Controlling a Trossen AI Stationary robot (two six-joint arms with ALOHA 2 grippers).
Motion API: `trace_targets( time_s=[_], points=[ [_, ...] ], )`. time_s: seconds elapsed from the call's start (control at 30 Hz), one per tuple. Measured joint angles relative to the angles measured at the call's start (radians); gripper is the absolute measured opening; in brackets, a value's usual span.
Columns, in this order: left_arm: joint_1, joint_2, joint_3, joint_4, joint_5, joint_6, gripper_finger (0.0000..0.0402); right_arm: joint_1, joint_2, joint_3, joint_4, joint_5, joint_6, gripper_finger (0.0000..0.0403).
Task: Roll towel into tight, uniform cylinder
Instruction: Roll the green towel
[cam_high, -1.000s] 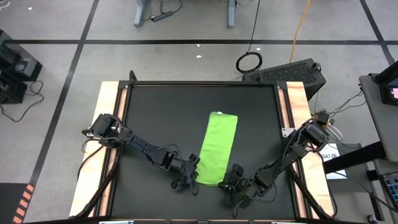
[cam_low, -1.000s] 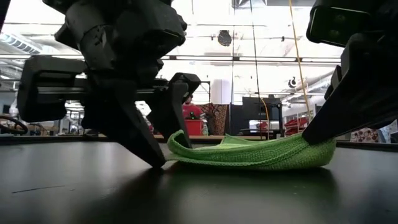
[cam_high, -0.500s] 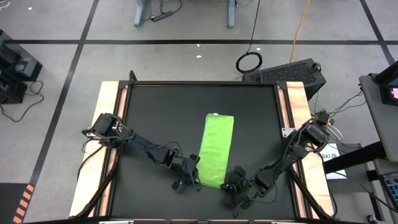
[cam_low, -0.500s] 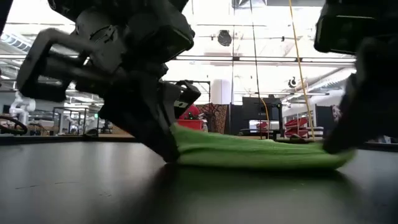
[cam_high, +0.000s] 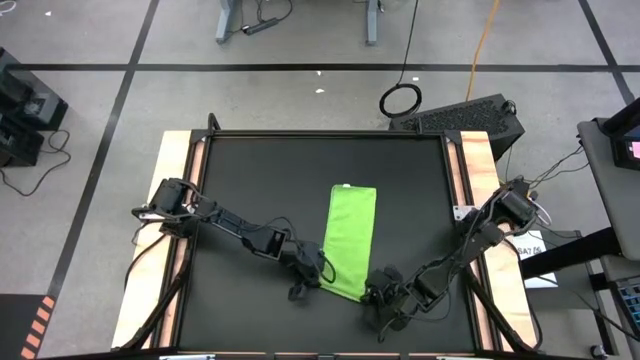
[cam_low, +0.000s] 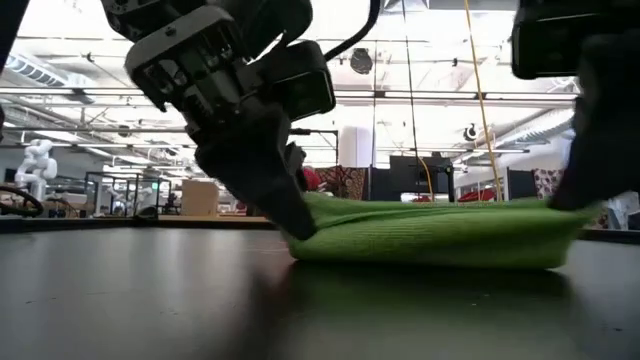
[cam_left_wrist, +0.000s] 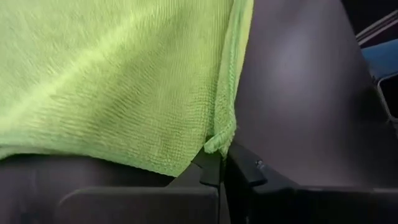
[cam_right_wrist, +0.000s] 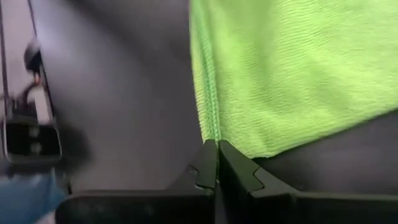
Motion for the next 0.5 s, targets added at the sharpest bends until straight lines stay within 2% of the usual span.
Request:
trace_targets(
  time_s=[0.13, 0.3, 0.37, 0.5],
  points=[
    [0.000, -0.001, 0.002, -0.036, 0.024, -0.060, 0.0005, -0.009, -0.040, 0.000, -0.028, -0.004, 0.040, 0.0013],
    [0.006, -0.001, -0.002, -0.058, 0.030, -0.143, 0.0005, 0.000, -0.063, -0.002, -0.074, -0.007, -0.009, 0.0084],
    [0.013, -0.002, -0.002, -0.072, 0.033, -0.180, 0.0005, 0.007, -0.069, -0.002, -0.066, 0.003, -0.095, 0.0119],
    [0.027, -0.002, -0.001, -0.087, 0.040, -0.237, 0.0005, 0.050, -0.070, -0.002, 0.056, 0.021, -0.471, 0.0165]
  ],
)
